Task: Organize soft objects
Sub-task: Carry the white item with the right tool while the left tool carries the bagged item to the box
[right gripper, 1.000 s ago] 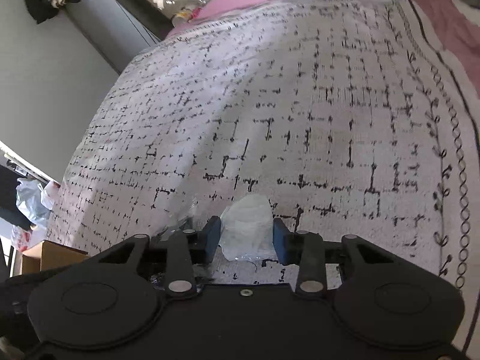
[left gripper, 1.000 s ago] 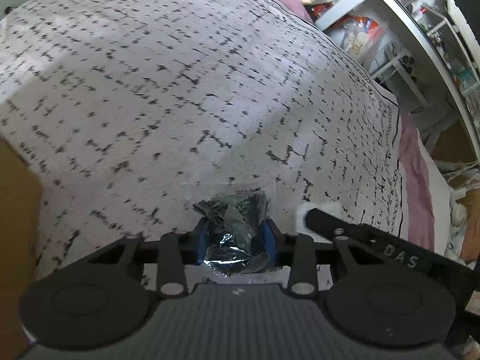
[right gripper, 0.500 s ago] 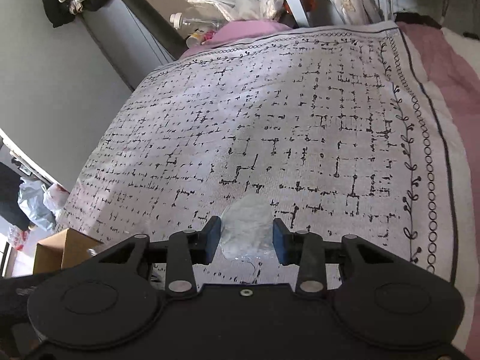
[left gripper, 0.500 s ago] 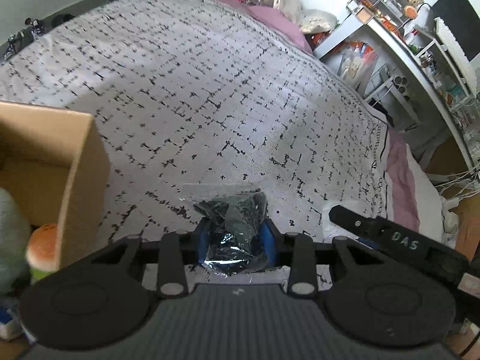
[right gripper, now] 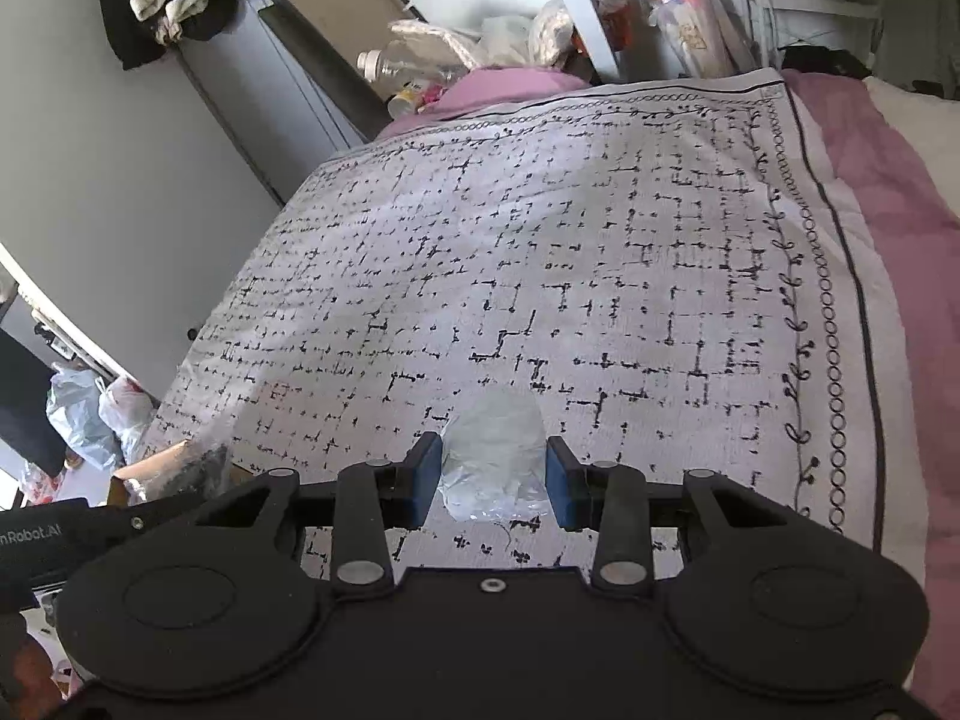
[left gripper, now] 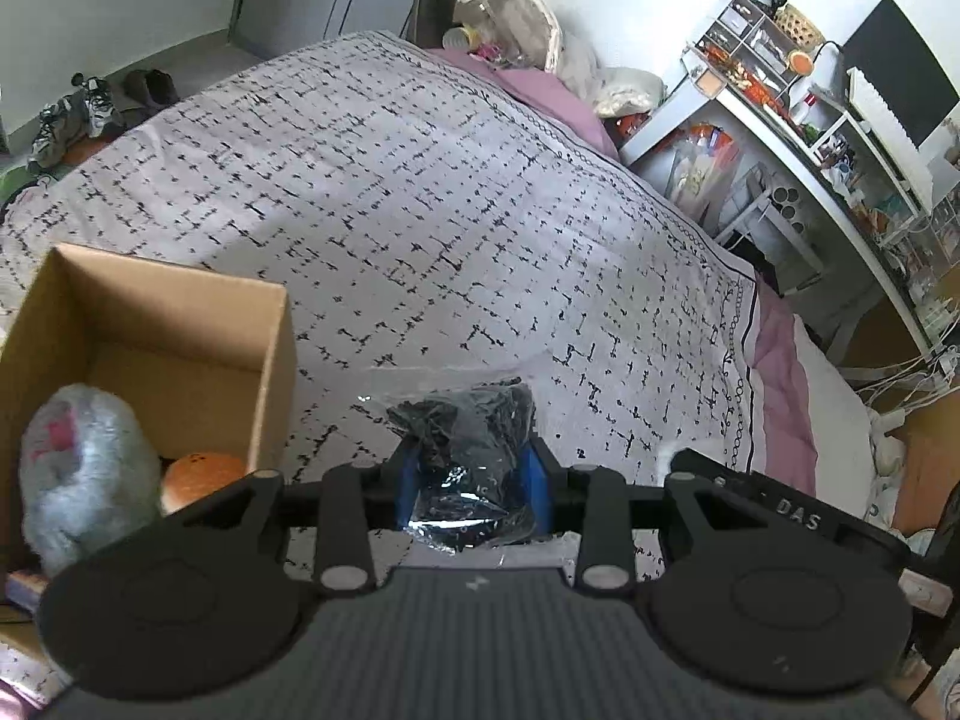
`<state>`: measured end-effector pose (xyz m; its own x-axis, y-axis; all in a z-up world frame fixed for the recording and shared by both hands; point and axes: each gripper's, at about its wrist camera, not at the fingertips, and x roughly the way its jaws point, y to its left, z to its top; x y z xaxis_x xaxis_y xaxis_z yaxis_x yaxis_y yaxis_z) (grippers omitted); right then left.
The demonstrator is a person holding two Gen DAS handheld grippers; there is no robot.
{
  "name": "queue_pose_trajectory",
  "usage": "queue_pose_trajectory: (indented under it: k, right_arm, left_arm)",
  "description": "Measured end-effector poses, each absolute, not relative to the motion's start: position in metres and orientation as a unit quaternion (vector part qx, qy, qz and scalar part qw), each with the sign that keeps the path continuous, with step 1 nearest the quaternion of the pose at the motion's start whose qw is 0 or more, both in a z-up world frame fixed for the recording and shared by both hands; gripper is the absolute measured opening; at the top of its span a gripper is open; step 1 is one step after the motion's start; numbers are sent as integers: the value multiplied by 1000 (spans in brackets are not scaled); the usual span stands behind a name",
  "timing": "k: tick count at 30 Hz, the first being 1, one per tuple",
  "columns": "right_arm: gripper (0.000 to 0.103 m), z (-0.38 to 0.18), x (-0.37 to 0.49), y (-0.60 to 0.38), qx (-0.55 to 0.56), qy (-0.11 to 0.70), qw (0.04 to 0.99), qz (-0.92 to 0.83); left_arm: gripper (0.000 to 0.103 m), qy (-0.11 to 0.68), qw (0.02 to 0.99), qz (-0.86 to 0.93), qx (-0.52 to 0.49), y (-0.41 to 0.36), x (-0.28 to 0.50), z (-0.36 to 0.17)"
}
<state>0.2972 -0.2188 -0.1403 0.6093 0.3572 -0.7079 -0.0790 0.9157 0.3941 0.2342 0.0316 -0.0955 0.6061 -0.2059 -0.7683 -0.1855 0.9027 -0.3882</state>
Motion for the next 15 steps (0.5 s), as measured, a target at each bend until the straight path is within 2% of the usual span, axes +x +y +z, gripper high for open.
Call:
queue_pose_trajectory:
  k: [15]
  right_arm:
    - [37, -106, 259, -212, 158, 386, 902, 114]
  left_arm:
    - [36, 415, 880, -1, -232, 63, 208, -64]
